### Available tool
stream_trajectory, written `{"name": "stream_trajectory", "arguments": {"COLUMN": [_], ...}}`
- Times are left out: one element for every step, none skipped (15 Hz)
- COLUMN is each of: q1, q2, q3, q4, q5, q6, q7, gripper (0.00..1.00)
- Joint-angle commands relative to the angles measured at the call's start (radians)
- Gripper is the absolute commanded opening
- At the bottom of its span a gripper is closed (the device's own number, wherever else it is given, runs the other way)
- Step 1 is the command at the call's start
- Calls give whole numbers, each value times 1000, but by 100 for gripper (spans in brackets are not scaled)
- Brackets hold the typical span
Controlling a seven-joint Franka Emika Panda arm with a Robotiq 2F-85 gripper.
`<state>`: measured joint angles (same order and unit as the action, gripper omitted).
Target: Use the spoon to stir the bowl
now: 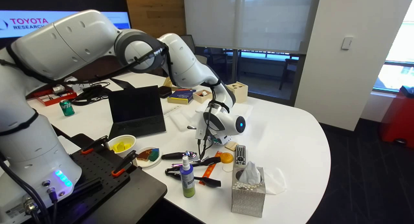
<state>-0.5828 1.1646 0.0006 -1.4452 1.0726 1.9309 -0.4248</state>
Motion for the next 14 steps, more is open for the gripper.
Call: {"name": "stream_trajectory", "arguments": {"q1": [4, 3, 3, 4, 7, 8, 7, 7, 8, 12, 16, 23, 33, 36], "q2": [20, 15, 11, 5, -1, -5, -8, -10, -13, -16, -19, -25, -33, -39], "q3": [-29, -34, -39, -44, -51, -57, -60, -64, -69, -75, -79, -85, -90, -90], "q4": [30, 26, 23, 21, 21, 21, 23, 25, 27, 29, 30, 30, 28, 26], "q5": [23, 26, 27, 28, 26, 26, 26, 26, 25, 22, 21, 18, 13, 12], "q6": [-33, -25, -20, -16, -9, -3, -3, 1, 5, 12, 20, 35, 52, 62], "q7": [46, 46, 50, 56, 61, 63, 64, 67, 73, 81, 82, 85, 86, 80], "gripper": [2, 2, 2, 2, 2, 2, 2, 2, 2, 2, 2, 2, 2, 2]}}
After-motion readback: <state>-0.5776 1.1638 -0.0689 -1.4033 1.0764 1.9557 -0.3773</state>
